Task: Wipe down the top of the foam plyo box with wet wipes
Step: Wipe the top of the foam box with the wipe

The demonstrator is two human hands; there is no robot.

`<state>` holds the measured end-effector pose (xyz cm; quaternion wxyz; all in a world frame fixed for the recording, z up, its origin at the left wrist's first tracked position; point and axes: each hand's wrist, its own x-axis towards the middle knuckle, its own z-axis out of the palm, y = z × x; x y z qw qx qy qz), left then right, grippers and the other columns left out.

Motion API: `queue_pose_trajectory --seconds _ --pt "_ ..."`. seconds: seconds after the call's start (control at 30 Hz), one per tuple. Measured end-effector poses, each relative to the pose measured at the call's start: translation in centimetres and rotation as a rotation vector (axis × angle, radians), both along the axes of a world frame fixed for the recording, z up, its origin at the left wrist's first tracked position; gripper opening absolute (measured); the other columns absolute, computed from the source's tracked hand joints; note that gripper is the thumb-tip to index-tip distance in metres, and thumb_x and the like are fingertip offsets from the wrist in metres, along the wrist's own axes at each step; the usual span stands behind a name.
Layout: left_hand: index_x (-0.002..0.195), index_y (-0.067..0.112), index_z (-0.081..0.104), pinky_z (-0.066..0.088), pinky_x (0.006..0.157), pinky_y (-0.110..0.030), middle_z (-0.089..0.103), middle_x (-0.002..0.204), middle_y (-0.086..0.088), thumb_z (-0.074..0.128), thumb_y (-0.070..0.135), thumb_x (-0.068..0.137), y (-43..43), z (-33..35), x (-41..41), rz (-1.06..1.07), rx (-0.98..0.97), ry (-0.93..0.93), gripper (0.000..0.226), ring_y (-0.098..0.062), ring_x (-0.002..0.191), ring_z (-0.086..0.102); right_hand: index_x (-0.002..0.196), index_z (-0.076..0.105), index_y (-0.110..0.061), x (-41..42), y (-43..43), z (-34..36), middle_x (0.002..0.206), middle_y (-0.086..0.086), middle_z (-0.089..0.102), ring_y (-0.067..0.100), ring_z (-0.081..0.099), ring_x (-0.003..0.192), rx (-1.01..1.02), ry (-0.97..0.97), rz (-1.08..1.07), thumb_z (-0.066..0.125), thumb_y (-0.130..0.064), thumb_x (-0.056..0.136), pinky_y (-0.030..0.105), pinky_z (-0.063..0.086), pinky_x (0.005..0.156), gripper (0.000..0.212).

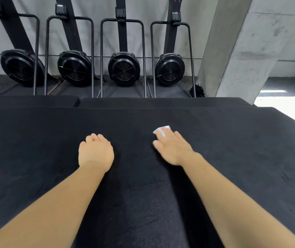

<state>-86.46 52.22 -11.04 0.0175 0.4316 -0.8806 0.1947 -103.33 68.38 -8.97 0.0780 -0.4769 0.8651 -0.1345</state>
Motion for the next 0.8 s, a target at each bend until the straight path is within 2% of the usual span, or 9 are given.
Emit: queue_pose_trajectory --seconds 0.1,0.2,0.37,0.43,0.5,0.57,0.63,0.73,0.8 --pt "0.106 0.013 0.045 0.03 0.064 -0.029 0.051 0.102 -0.001 0.021 0.027 0.103 -0.1 -0.2 -0.1 -0.003 -0.027 -0.001 0.028 -0.019 0.081 0.034 0.14 0.037 -0.026 -4.8 2.3 0.0 0.148 -0.005 0.032 0.024 0.037 0.12 0.054 0.011 -0.147 0.027 -0.037 0.102 0.035 0.024 0.11 0.041" --pt "0.104 0.013 0.045 0.03 0.064 -0.029 0.051 0.101 -0.001 0.02 0.028 0.103 0.0 -0.2 -0.1 -0.006 -0.042 -0.005 0.029 -0.019 0.081 0.034 0.145 0.032 -0.023 -7.7 3.8 0.0 0.152 -0.004 0.027 0.019 0.031 0.132 0.116 -0.014 -0.216 0.022 -0.035 0.103 0.035 0.014 0.118 0.045" --pt "0.107 0.013 0.047 0.031 0.064 -0.029 0.052 0.101 -0.001 0.021 0.026 0.102 0.1 -0.1 -0.1 -0.002 -0.049 -0.021 0.029 -0.019 0.082 0.037 0.151 0.029 -0.019 -5.4 2.6 0.2 0.15 0.002 0.026 0.025 0.03 0.128 0.065 -0.093 -0.294 0.025 -0.04 0.103 0.033 0.018 0.114 0.053" --pt "0.109 0.013 0.048 0.032 0.066 -0.029 0.053 0.103 -0.001 0.021 0.026 0.103 0.3 0.1 0.2 -0.015 -0.039 0.013 0.03 -0.018 0.086 0.046 0.147 0.033 -0.018 -2.4 1.9 0.2 0.146 0.0 0.03 0.022 0.032 0.121 0.014 -0.093 -0.248 0.029 -0.039 0.101 0.032 0.022 0.113 0.05" --pt "0.118 0.012 0.046 0.037 0.076 -0.03 0.055 0.109 -0.001 0.019 0.03 0.104 0.5 0.5 0.5 -0.055 -0.021 0.071 0.035 -0.019 0.097 0.054 0.147 0.032 -0.018 1.2 1.5 0.1 0.146 0.0 0.029 0.019 0.029 0.115 -0.004 -0.076 -0.167 0.03 -0.04 0.102 0.03 0.021 0.112 0.05" --pt "0.137 0.01 0.036 0.037 0.094 -0.034 0.053 0.125 -0.003 0.017 0.034 0.104 1.0 1.0 0.9 -0.072 0.044 0.131 0.045 -0.022 0.112 0.054 0.152 0.023 -0.017 4.8 1.2 0.1 0.154 0.001 0.02 0.02 0.023 0.13 0.046 -0.062 -0.064 0.025 -0.043 0.104 0.033 0.014 0.118 0.055" --pt "0.147 0.01 0.025 0.032 0.105 -0.037 0.049 0.135 -0.003 0.015 0.036 0.104 1.7 1.4 1.4 -0.049 0.104 0.172 0.05 -0.023 0.124 0.049 0.156 0.015 -0.017 7.7 0.9 0.1 0.158 0.002 0.012 0.02 0.012 0.143 0.086 -0.038 0.02 0.021 -0.044 0.105 0.035 0.006 0.122 0.058" --pt "0.143 0.013 0.031 0.034 0.102 -0.036 0.054 0.124 0.002 0.016 0.036 0.103 3.3 1.9 2.5 -0.038 0.132 0.176 0.048 -0.02 0.119 0.051 0.157 0.011 -0.014 10.5 0.6 0.0 0.161 0.004 0.008 0.019 0.003 0.149 0.123 0.023 0.131 0.018 -0.044 0.106 0.037 0.0 0.123 0.06" --pt "0.126 0.016 0.042 0.037 0.091 -0.034 0.056 0.111 0.005 0.019 0.035 0.102 4.9 1.9 3.2 -0.048 0.137 0.183 0.038 -0.018 0.108 0.054 0.157 0.011 -0.014 10.9 0.7 0.0 0.163 0.003 0.007 0.016 -0.001 0.15 0.145 0.042 0.195 0.017 -0.043 0.106 0.038 -0.001 0.123 0.059"
